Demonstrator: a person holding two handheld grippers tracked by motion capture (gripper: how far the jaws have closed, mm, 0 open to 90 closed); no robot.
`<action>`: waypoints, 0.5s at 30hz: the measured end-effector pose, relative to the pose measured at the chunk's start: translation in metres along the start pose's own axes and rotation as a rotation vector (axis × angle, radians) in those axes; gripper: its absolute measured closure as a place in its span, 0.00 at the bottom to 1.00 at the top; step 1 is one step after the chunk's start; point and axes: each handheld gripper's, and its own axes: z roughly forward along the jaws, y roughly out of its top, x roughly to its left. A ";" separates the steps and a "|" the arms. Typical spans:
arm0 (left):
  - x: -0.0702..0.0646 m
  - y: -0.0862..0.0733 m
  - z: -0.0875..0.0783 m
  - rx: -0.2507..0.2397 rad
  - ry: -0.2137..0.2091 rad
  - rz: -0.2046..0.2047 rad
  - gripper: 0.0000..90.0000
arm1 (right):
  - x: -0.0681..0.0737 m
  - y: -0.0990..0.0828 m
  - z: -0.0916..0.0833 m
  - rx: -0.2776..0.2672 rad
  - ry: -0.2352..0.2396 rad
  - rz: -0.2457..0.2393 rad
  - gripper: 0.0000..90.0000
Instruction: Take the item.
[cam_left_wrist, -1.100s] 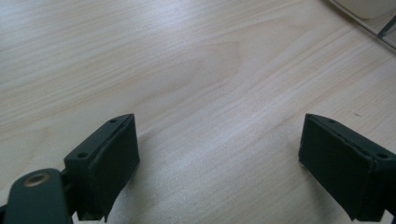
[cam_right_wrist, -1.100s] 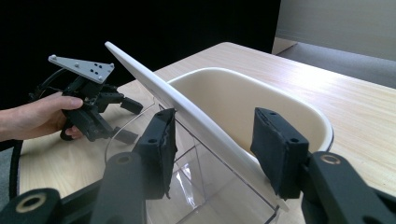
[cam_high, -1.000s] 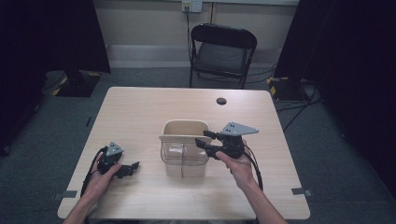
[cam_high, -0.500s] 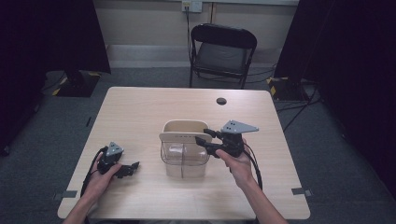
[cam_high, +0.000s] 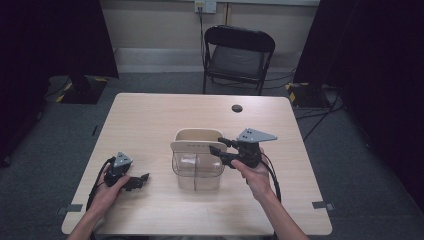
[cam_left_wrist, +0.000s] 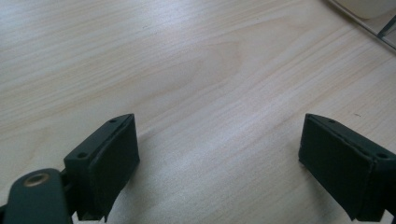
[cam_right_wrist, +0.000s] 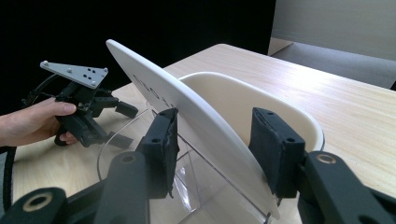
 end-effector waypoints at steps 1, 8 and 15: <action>0.000 0.000 0.000 0.000 0.000 0.000 0.13 | 0.000 0.000 0.000 0.000 0.000 -0.001 0.58; 0.000 0.000 0.000 0.000 0.003 0.003 0.13 | 0.000 0.000 0.000 0.000 0.000 0.000 0.58; 0.000 0.000 0.000 0.000 0.000 0.000 0.13 | 0.000 0.000 0.000 0.001 -0.003 -0.001 0.58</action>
